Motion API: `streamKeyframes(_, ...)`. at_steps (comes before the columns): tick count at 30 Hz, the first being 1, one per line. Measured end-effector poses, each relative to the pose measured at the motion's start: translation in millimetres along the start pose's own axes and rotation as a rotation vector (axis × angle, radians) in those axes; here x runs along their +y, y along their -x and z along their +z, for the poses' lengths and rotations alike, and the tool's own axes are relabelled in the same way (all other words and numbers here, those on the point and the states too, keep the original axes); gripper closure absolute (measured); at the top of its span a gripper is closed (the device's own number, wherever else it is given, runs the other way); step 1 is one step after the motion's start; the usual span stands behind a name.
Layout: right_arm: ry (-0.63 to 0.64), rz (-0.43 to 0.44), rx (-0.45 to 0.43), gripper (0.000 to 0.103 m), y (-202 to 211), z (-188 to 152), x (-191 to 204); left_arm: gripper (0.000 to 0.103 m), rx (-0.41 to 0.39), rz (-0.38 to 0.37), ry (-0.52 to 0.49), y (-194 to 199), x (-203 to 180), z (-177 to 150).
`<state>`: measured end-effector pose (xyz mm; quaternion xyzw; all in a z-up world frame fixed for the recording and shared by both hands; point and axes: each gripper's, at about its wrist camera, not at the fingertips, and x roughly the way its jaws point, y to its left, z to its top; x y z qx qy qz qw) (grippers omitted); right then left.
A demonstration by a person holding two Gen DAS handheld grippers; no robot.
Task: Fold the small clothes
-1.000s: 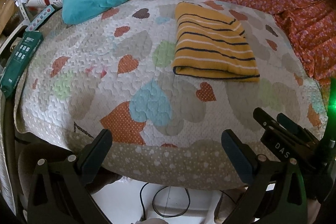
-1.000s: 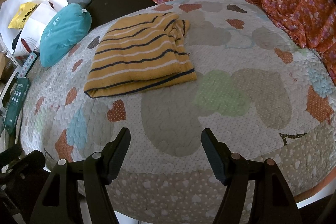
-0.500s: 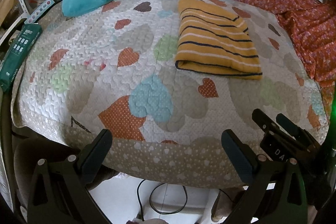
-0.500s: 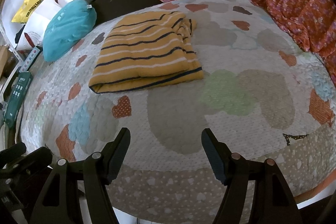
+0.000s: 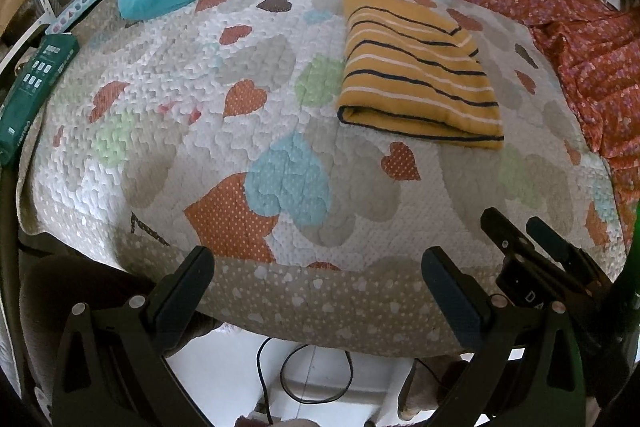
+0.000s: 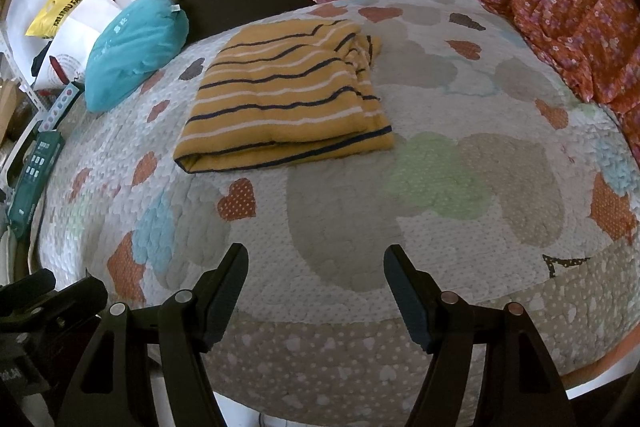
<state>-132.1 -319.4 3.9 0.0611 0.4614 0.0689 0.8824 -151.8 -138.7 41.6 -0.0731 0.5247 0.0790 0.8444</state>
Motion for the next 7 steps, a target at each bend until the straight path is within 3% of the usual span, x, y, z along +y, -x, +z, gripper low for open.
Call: streamKeyframes(7,-0.003,0.001,0.006,0.028,-1.0,-1.2,0.8,0.000,0.008,-0.005,0.004,-2.8,0.3,-1.4)
